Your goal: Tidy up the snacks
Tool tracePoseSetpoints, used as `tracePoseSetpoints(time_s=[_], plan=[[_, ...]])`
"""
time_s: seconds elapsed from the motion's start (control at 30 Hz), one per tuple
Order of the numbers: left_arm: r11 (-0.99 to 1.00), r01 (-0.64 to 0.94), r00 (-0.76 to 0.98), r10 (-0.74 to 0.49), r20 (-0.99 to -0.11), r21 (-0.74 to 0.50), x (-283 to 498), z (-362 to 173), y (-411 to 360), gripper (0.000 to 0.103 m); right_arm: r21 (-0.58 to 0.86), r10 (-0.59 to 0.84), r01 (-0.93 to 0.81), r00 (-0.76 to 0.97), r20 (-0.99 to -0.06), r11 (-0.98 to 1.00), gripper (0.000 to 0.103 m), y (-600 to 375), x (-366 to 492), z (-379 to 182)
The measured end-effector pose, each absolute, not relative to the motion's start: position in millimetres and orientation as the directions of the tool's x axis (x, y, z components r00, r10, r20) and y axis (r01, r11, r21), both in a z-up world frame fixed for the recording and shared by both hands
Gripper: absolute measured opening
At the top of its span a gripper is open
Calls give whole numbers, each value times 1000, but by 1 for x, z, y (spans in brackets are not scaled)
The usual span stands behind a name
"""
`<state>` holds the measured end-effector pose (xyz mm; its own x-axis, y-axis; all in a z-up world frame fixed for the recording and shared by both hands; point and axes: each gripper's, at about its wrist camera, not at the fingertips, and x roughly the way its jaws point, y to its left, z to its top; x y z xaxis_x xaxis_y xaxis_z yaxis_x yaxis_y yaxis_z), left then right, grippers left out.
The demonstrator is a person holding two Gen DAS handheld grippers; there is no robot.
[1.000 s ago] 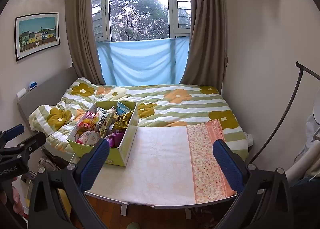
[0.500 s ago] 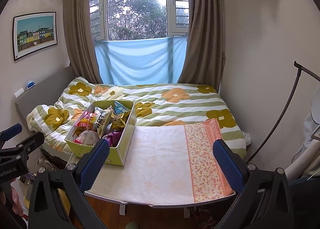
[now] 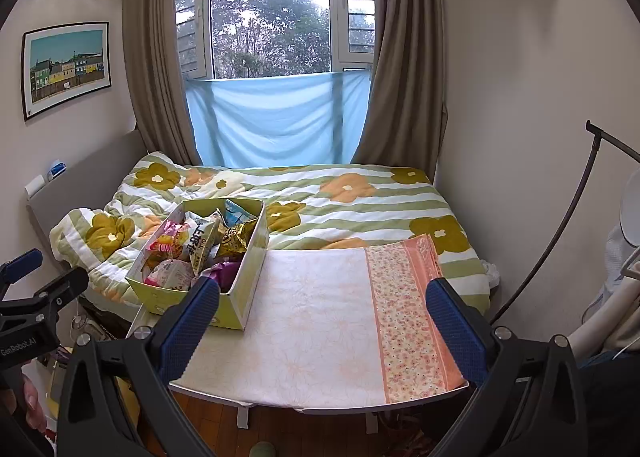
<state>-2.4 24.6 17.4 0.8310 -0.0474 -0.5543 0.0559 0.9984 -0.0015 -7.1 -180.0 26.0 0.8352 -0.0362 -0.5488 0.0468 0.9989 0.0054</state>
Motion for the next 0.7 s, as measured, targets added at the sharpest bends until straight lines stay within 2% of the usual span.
tracePoseSetpoints(time_s=[0.37, 0.7], plan=[[998, 59, 852, -42, -522, 16, -2, 17, 24, 103, 1, -52, 64, 831, -554, 998, 103, -179, -4, 25], [998, 61, 837, -52, -545, -2, 10, 8, 35, 103, 9, -48, 64, 822, -567, 998, 103, -171, 6, 23]])
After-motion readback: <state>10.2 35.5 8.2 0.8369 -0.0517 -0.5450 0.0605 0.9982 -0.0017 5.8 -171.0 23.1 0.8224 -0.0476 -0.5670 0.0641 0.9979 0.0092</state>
